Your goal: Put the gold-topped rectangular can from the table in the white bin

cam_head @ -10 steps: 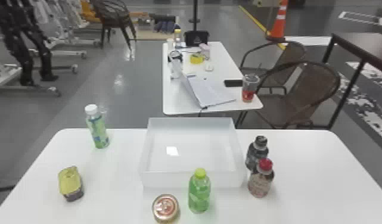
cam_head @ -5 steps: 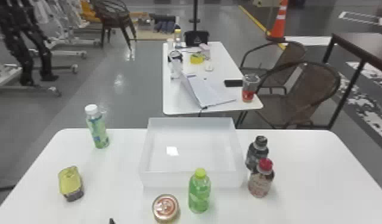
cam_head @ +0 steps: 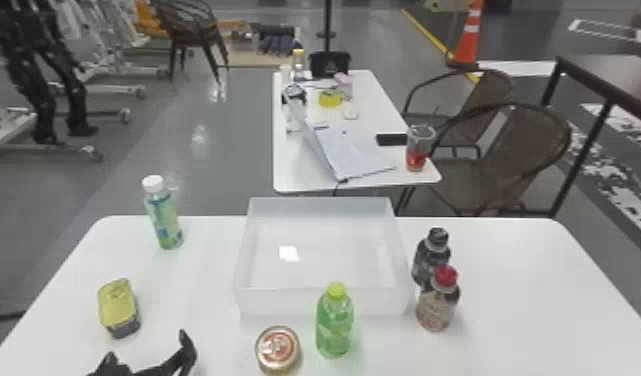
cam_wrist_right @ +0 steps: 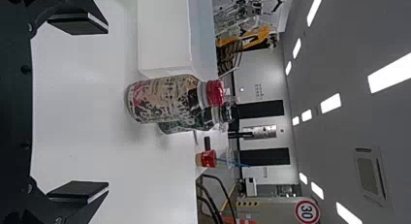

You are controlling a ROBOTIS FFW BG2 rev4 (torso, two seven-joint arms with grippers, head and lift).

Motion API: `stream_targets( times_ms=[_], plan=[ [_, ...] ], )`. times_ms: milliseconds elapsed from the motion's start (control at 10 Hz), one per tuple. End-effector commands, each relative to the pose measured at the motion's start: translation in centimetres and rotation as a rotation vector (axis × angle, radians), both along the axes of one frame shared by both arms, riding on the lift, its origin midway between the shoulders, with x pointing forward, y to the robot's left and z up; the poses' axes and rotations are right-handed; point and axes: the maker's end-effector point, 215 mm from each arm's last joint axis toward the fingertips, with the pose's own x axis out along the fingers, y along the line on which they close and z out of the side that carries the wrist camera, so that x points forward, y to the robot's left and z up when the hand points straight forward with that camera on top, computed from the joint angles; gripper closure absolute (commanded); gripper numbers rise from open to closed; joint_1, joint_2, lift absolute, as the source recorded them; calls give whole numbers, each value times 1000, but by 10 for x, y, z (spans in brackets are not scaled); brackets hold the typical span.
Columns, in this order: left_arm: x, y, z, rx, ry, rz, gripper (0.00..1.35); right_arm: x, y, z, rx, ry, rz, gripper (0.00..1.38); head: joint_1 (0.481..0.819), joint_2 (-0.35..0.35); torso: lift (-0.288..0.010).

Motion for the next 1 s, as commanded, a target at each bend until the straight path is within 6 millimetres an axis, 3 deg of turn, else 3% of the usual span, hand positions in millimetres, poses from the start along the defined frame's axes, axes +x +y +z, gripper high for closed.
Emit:
stream_targets(
  times_ms=[0,400,900],
  plan=[
    [11,8,-2,6,19,19,101,1,0,1,2,-4,-1,153,549,0,-100],
    [38,45,3,19,50,82,102,5,-1,4,7,-14,-5,153,549,0,-100],
    [48,61,-21,-32,139,108,104,8,-1,7,10,-23,-7,153,549,0,-100]
  ],
)
